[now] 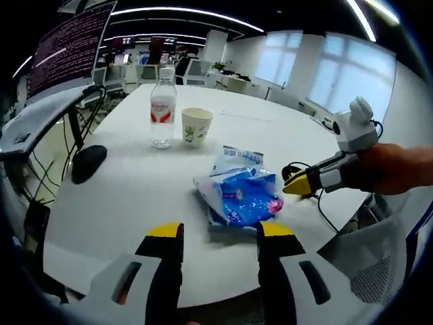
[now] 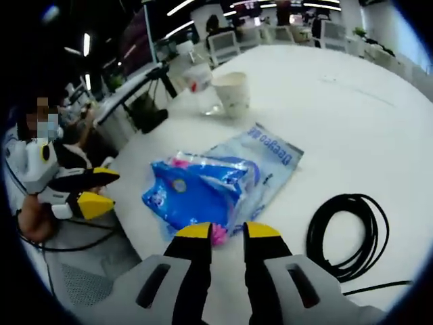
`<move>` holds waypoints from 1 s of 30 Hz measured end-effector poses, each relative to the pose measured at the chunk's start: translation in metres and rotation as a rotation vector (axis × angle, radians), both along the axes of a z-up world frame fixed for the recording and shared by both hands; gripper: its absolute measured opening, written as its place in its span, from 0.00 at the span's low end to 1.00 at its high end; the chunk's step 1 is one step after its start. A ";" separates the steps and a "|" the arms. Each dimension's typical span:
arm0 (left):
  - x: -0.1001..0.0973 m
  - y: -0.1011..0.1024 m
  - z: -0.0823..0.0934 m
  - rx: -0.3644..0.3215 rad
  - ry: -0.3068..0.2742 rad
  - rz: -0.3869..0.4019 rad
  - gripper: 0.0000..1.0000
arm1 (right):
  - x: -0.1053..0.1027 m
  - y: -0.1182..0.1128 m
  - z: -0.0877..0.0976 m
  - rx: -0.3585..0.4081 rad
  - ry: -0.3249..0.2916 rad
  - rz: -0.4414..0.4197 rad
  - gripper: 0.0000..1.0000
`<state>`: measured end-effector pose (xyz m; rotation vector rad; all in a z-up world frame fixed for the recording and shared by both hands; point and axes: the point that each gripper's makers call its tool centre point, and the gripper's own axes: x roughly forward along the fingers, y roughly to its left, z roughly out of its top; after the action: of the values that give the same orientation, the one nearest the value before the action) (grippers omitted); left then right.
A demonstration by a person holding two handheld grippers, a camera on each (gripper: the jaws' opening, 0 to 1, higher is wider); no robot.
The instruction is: Arrange the tabletop items into an orderly group along one side of the table until the central work area is clear of visible clutter.
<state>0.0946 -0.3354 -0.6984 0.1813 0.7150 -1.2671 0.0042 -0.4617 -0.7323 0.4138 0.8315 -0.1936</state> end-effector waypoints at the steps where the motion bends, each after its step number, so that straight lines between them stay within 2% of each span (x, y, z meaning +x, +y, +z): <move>1: 0.000 -0.001 0.000 -0.003 0.006 0.002 0.42 | 0.000 0.000 -0.001 0.001 0.003 -0.001 0.16; 3: 0.000 -0.002 0.000 -0.011 0.029 0.009 0.42 | 0.000 0.001 -0.001 -0.005 0.007 -0.003 0.17; 4: -0.001 -0.004 0.000 -0.023 0.075 0.031 0.41 | 0.000 0.001 -0.001 -0.005 0.010 -0.003 0.17; 5: 0.001 -0.004 0.000 -0.026 0.085 0.042 0.41 | 0.000 0.001 -0.002 -0.006 0.013 -0.003 0.18; 21: 0.007 -0.035 -0.023 0.017 0.104 0.036 0.35 | 0.011 -0.005 -0.007 0.003 0.023 -0.002 0.19; 30: 0.005 -0.049 -0.037 0.049 0.114 0.026 0.29 | 0.018 -0.005 -0.013 0.006 0.048 -0.006 0.12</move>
<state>0.0999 -0.3848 -0.7356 0.1396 0.8446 -1.2431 0.0222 -0.4664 -0.7458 0.4190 0.8784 -0.2075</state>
